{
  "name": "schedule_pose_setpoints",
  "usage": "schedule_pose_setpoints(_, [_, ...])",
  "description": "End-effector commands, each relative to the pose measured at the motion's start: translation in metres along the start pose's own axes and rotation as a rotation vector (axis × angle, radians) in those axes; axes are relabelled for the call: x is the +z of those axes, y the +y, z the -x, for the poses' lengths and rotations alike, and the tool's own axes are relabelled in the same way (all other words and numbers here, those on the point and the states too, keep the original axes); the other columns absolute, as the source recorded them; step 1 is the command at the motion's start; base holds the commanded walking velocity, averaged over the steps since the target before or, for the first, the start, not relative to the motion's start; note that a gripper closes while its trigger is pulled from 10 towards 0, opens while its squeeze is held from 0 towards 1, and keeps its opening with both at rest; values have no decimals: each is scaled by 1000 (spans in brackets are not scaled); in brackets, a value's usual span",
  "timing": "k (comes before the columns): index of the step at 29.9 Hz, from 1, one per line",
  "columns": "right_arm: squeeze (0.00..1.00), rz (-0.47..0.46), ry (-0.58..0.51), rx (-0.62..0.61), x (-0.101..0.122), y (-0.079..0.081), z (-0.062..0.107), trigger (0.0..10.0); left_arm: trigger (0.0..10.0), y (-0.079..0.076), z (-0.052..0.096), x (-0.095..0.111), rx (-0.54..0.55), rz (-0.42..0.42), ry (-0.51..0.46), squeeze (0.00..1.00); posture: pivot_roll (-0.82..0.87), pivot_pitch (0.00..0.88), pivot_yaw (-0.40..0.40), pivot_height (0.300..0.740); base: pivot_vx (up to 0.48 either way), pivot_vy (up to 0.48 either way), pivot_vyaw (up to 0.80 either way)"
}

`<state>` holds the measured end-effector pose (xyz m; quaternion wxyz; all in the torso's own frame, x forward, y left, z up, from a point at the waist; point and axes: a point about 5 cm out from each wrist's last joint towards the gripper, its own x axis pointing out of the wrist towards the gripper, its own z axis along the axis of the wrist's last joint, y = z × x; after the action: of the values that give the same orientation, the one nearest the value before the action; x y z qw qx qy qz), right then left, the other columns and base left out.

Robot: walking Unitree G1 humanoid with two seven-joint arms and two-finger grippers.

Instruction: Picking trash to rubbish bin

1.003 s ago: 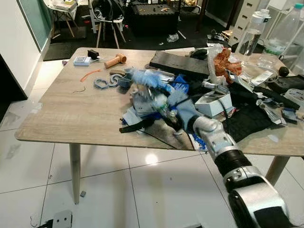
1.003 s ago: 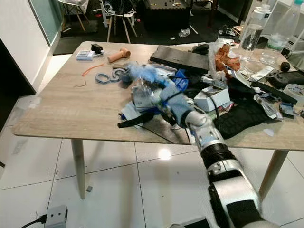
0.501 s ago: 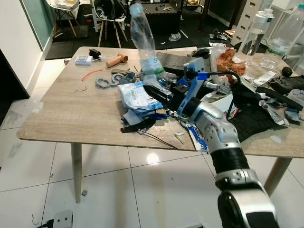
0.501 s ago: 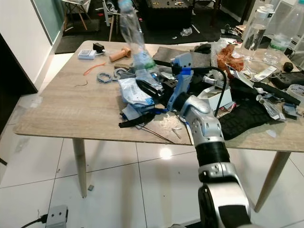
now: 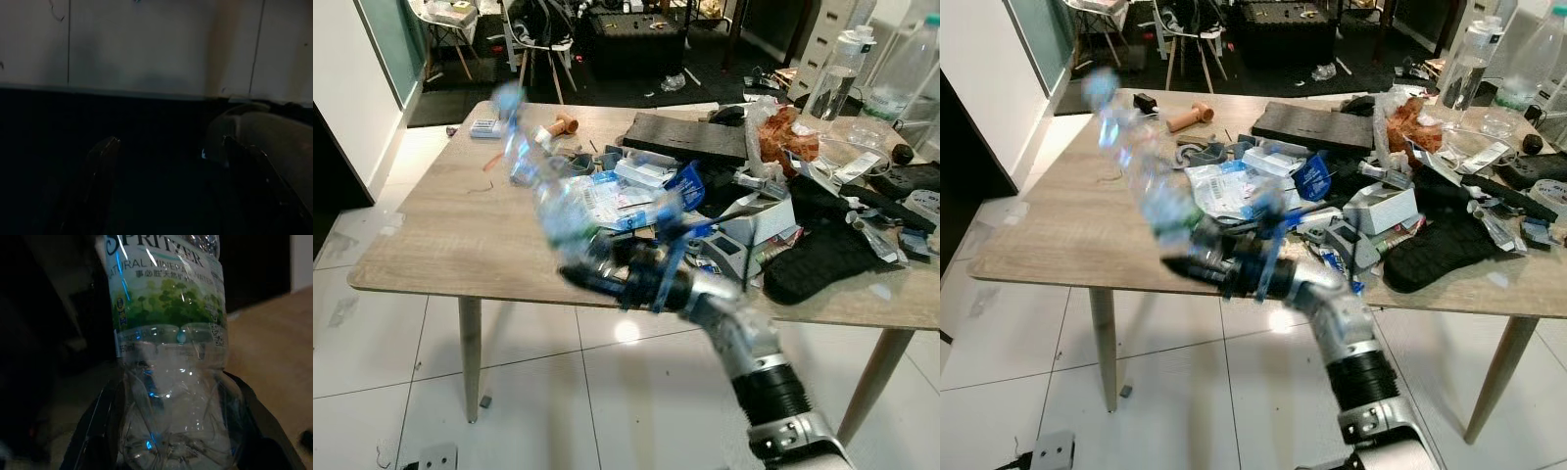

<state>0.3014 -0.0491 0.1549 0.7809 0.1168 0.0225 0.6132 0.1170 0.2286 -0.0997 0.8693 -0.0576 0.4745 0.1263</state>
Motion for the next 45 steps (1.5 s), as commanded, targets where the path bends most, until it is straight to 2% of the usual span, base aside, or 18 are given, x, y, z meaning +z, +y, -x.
schedule_pose_setpoints(1, [0,7,57,49,-11,10,-3,10000,10000,7,3,-10,25,-12,42,0,75,41,15,740,-337,0,0])
schedule_pose_setpoints(4, [0,9,114,62,-22,13,-4,10000,10000,11,5,-15,35,-13,57,0,76,40,16,740,-341,0,0])
schedule_pose_setpoints(7, [0,45,282,-3,-52,6,-2,10000,10000,15,7,-20,46,-16,74,0,81,44,16,740,-356,0,0])
schedule_pose_setpoints(8, [0,45,282,-3,-52,6,-2,10000,10000,15,7,-20,46,-16,74,0,81,44,16,740,-360,0,0])
schedule_pose_setpoints(10, [0,112,454,-71,-80,0,5,10000,10000,15,7,-22,49,-15,81,0,82,47,18,740,-364,0,0])
schedule_pose_setpoints(13, [0,109,515,-122,-94,-3,9,10000,10000,16,8,-24,48,-15,87,0,82,51,16,740,-368,0,0])
schedule_pose_setpoints(14, [0,119,587,-178,-108,-6,15,10000,10000,16,9,-27,49,-14,96,0,80,51,15,740,-371,0,0])
schedule_pose_setpoints(17, [0,116,622,-209,-115,-8,20,10000,10000,16,9,-28,49,-14,100,0,80,52,15,740,-369,0,0])
schedule_pose_setpoints(21, [0,63,733,-408,-145,-15,46,10000,10000,15,11,-34,48,-14,117,0,83,53,11,740,-368,0,0])
schedule_pose_setpoints(22, [0,42,774,-482,-157,-15,61,10000,10000,14,11,-35,48,-13,122,0,82,53,10,740,-368,0,0])
schedule_pose_setpoints(25, [0,31,826,-562,-169,-15,75,10000,10000,14,12,-36,48,-13,125,0,83,51,8,740,-370,0,0])
schedule_pose_setpoints(30, [0,-111,964,-857,-204,0,134,10000,10000,13,12,-39,49,-9,136,0,90,47,3,740,-369,0,0])
schedule_pose_setpoints(32, [0,-141,974,-896,-208,3,142,10000,10000,13,12,-39,49,-8,136,0,90,47,3,740,-368,0,0])
schedule_pose_setpoints(33, [0,-250,979,-1021,-220,15,165,10000,10000,13,12,-40,49,-6,137,0,95,45,3,740,-371,0,0])
schedule_pose_setpoints(37, [0,-324,1075,-1103,-239,41,196,10000,10000,13,12,-40,49,-9,139,0,95,42,5,740,-370,0,0])
schedule_pose_setpoints(38, [0,-324,1075,-1103,-239,41,196,10000,10000,13,12,-40,49,-9,139,0,95,42,5,740,-371,0,0])
schedule_pose_setpoints(40, [0,-334,1167,-1095,-250,59,212,10000,10000,13,12,-39,48,-15,141,0,97,41,7,740,-368,0,0])
schedule_pose_setpoints(45, [0,-333,1184,-1091,-252,63,213,10000,10000,13,12,-39,46,-20,141,0,95,41,11,740,-360,0,0])
